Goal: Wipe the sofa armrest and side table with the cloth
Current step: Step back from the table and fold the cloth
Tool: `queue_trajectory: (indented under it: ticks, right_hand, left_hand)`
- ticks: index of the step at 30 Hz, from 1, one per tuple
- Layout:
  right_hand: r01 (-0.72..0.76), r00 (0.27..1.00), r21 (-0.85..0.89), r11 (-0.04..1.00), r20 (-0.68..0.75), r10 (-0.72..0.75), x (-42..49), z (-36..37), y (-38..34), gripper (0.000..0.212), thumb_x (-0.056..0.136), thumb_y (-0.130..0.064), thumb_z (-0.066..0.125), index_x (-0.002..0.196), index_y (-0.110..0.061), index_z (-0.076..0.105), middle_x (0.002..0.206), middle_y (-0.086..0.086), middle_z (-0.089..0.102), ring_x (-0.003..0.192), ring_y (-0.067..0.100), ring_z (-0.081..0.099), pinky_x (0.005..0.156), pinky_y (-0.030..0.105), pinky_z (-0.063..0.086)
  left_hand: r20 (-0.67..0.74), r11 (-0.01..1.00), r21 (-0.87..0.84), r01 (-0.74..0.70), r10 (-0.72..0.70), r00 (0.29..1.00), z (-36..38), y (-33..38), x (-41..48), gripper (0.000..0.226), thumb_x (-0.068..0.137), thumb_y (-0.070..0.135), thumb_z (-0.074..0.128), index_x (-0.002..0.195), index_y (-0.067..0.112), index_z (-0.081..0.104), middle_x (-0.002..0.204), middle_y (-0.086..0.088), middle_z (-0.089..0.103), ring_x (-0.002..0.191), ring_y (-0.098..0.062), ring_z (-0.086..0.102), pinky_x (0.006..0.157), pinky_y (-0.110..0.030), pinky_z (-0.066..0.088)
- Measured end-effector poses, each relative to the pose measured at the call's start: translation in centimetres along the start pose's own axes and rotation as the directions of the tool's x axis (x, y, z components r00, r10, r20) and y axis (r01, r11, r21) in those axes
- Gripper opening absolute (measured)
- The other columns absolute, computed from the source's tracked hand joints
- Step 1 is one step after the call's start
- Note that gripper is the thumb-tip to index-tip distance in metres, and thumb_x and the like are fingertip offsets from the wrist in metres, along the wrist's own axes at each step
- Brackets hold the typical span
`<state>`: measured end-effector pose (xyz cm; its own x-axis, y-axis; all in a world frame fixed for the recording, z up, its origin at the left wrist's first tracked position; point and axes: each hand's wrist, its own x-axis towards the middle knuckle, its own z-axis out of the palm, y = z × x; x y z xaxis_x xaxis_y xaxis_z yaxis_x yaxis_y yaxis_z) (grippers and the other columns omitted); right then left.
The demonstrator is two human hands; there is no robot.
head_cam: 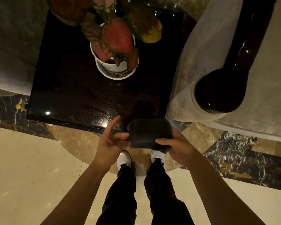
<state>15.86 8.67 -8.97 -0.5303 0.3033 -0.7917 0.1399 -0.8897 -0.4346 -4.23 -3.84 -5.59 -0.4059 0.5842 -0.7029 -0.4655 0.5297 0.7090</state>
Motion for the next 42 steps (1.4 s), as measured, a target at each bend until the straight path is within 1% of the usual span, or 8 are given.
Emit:
queue_trajectory:
  ticks: [4,10,16,22,26,29,36,42]
  right_hand:
    - [0.149,0.988,-0.173,0.974,-0.01,-0.153,0.3,-0.4,-1.0,0.117,0.073,0.022,0.071,0.155,-0.043,0.02,0.135,-0.003,0.064,0.125,0.016,0.061,0.095,0.036,0.055]
    - [0.151,0.98,-0.608,0.779,-0.011,-0.199,0.3,1.2,-2.3,0.07,0.072,0.008,0.078,0.13,-0.028,0.066,0.129,0.004,0.066,0.121,0.019,0.062,0.104,0.042,0.052]
    - [0.108,0.964,-0.956,0.273,0.033,-0.265,1.1,2.1,-2.4,0.022,0.079,-0.025,0.083,0.097,-0.012,0.079,0.108,0.004,0.052,0.099,0.016,0.053,0.085,0.025,0.041]
    - [0.054,0.973,-0.777,0.627,-0.1,-0.208,3.2,1.3,-2.9,0.018,0.087,-0.027,0.077,0.094,-0.012,0.072,0.093,0.013,0.071,0.092,0.029,0.069,0.083,0.041,0.053]
    - [-0.084,0.806,-0.873,0.48,-0.343,-0.482,5.7,0.8,-1.6,0.047,0.088,-0.012,0.07,0.132,-0.008,0.056,0.128,0.015,0.061,0.122,0.033,0.055,0.101,0.043,0.047]
    - [-0.056,0.7,-0.929,0.366,-0.298,-0.65,5.8,2.0,0.5,0.055,0.084,-0.009,0.066,0.137,-0.008,0.051,0.137,0.017,0.05,0.127,0.035,0.047,0.105,0.044,0.043]
    - [-0.021,0.908,-0.957,-0.288,0.102,-0.405,6.5,2.3,6.3,0.103,0.089,-0.054,0.063,0.16,-0.022,-0.003,0.168,0.009,-0.009,0.155,0.032,-0.009,0.122,0.055,0.006]
    - [-0.106,0.946,-0.952,-0.288,-0.007,-0.324,6.7,0.4,5.4,0.113,0.086,-0.056,0.066,0.157,-0.027,-0.018,0.167,-0.001,-0.021,0.153,0.031,-0.016,0.12,0.06,0.003]
  left_hand:
    - [0.135,0.85,0.428,-0.308,0.277,0.951,-0.4,1.2,0.9,0.075,0.078,-0.014,0.069,0.13,0.039,0.056,0.103,-0.002,0.069,0.098,-0.013,0.065,0.092,-0.022,0.053]
    - [0.34,0.432,0.779,-0.454,0.317,0.885,-0.1,2.1,2.0,0.051,0.077,-0.003,0.077,0.123,0.015,0.067,0.108,-0.009,0.063,0.09,-0.015,0.057,0.086,-0.01,0.044]
    - [0.422,0.369,0.812,-0.452,0.162,0.892,-0.2,3.4,3.2,0.019,0.081,0.025,0.077,0.095,0.013,0.075,0.114,0.001,0.054,0.106,-0.017,0.042,0.09,-0.019,0.034]
    - [0.239,0.825,0.563,-0.047,-0.108,0.965,0.2,3.1,7.1,0.016,0.093,0.025,0.064,0.106,0.016,0.065,0.099,-0.009,0.071,0.093,-0.021,0.069,0.079,-0.035,0.058]
    - [-0.132,0.72,0.694,0.009,0.116,0.984,-0.4,1.0,10.7,0.04,0.092,0.027,0.065,0.128,0.013,0.053,0.121,-0.01,0.059,0.108,-0.028,0.06,0.096,-0.044,0.05]
    - [-0.068,0.584,0.799,-0.144,0.325,0.943,-0.8,-0.4,10.8,0.041,0.088,0.024,0.07,0.124,0.017,0.053,0.119,-0.011,0.053,0.099,-0.028,0.059,0.088,-0.043,0.053]
    - [0.249,0.393,0.871,-0.296,0.166,0.954,-0.2,-3.4,9.4,0.076,0.074,0.015,0.081,0.139,0.02,0.043,0.13,-0.009,0.039,0.109,-0.03,0.053,0.098,-0.037,0.048]
    - [0.344,0.26,0.897,-0.357,0.096,0.934,-1.0,-3.3,9.7,0.098,0.072,0.021,0.085,0.151,0.027,0.027,0.146,-0.008,0.025,0.129,-0.032,0.039,0.107,-0.041,0.042]
